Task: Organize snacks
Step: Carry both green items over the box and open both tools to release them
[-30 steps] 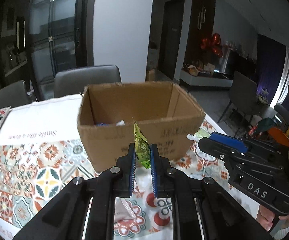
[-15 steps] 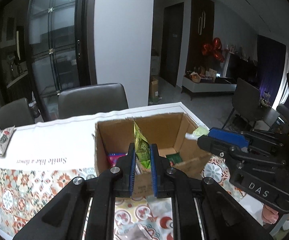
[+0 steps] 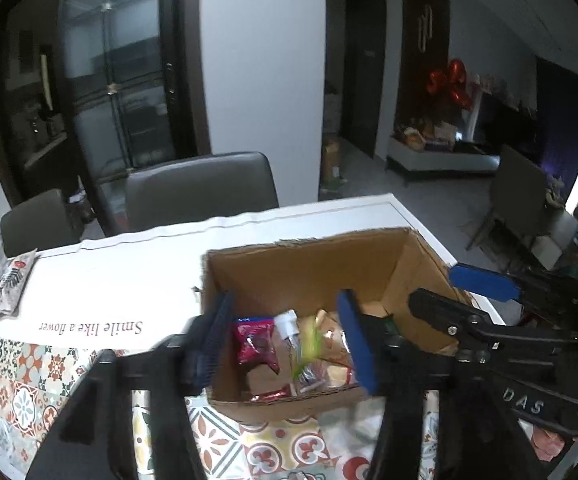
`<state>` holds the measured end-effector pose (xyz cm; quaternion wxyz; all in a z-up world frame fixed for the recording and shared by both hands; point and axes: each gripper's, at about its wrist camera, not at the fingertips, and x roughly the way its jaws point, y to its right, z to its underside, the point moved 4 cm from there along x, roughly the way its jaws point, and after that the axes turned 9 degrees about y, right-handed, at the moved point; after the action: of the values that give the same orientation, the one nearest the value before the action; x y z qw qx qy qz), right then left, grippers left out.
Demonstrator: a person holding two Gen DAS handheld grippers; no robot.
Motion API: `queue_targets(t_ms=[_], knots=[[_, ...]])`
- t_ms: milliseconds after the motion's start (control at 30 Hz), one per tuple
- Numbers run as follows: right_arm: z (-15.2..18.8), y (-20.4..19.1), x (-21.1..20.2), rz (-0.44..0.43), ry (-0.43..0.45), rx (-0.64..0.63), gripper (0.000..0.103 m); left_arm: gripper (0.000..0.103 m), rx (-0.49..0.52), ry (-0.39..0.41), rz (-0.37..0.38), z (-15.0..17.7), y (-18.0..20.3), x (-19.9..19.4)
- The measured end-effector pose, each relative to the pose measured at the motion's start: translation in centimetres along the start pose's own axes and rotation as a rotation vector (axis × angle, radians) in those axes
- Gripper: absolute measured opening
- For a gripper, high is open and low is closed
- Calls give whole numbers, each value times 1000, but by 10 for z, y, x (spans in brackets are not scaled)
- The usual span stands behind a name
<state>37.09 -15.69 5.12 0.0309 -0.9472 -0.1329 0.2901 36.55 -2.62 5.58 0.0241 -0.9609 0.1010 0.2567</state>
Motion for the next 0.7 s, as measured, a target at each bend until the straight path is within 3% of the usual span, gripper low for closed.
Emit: queue_targets(t_ms=[267,333,700], knots=[[17,-9,-28,40,51,-8,51,56,-5,49,-10,20,-8,-40],[23,-18,-38,40,73,-20,56,56,-7,50,-11,27,-11,-50],[62,-46,-71,23,116,-27,60,57,-52,31,12,69,-16,-88]])
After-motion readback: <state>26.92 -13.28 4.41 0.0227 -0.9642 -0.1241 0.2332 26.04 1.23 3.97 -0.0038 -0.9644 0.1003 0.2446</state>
